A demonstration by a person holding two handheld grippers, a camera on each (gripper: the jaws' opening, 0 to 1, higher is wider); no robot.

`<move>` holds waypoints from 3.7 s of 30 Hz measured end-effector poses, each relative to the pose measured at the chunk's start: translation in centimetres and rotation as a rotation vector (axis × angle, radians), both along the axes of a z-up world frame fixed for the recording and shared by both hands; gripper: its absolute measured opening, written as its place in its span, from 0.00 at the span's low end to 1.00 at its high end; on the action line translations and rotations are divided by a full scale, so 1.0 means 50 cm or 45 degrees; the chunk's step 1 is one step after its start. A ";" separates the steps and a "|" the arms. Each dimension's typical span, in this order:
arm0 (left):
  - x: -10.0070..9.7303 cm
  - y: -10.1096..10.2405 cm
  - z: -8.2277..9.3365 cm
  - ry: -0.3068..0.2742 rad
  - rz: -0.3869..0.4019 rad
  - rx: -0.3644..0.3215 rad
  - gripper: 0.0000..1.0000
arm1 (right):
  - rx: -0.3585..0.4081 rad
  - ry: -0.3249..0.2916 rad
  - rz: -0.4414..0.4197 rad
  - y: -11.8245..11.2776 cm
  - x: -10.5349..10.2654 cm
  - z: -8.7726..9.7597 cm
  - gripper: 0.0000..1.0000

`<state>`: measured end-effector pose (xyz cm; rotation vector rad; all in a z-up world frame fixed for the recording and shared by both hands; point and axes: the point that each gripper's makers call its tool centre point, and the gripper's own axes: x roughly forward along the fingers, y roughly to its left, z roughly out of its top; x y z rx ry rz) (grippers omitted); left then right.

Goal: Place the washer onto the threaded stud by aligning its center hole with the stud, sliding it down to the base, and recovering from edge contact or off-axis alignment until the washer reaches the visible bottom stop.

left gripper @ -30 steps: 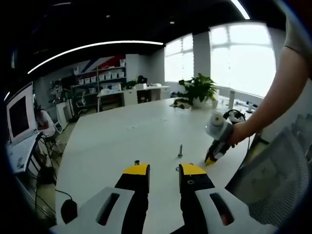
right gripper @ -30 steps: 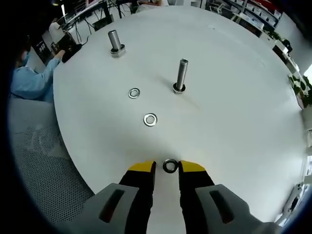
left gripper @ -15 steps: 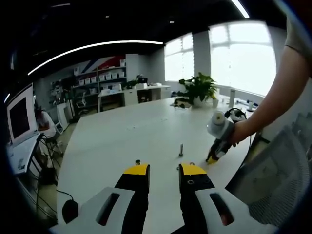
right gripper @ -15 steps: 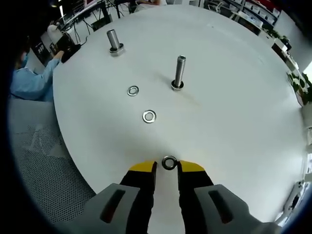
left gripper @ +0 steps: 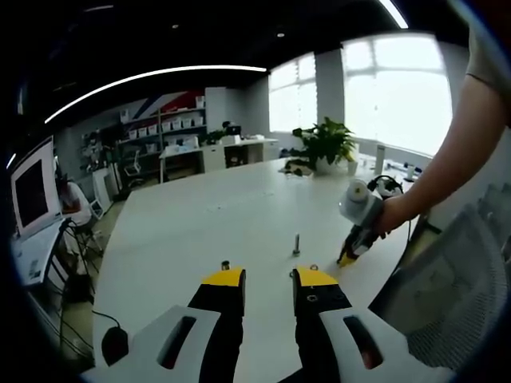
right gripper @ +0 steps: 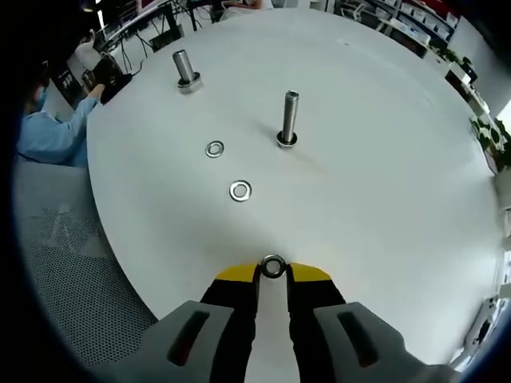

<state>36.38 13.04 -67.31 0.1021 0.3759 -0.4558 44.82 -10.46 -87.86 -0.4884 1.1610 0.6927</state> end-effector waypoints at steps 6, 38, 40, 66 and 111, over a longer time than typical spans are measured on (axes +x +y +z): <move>0.000 0.000 0.000 0.002 0.000 -0.005 0.22 | -0.004 0.002 0.008 0.000 0.000 0.000 0.15; 0.000 -0.001 0.000 -0.001 -0.005 -0.001 0.21 | 0.041 -0.099 0.031 0.023 0.038 0.048 0.14; 0.000 -0.001 0.000 -0.003 -0.005 0.000 0.21 | 0.048 -0.106 0.029 0.027 0.040 0.057 0.14; 0.000 0.002 -0.001 -0.001 0.002 0.008 0.21 | 0.122 -0.203 0.034 0.080 0.115 0.116 0.14; 0.003 0.007 -0.001 0.001 0.013 -0.001 0.21 | 0.134 -0.234 0.056 0.122 0.166 0.133 0.14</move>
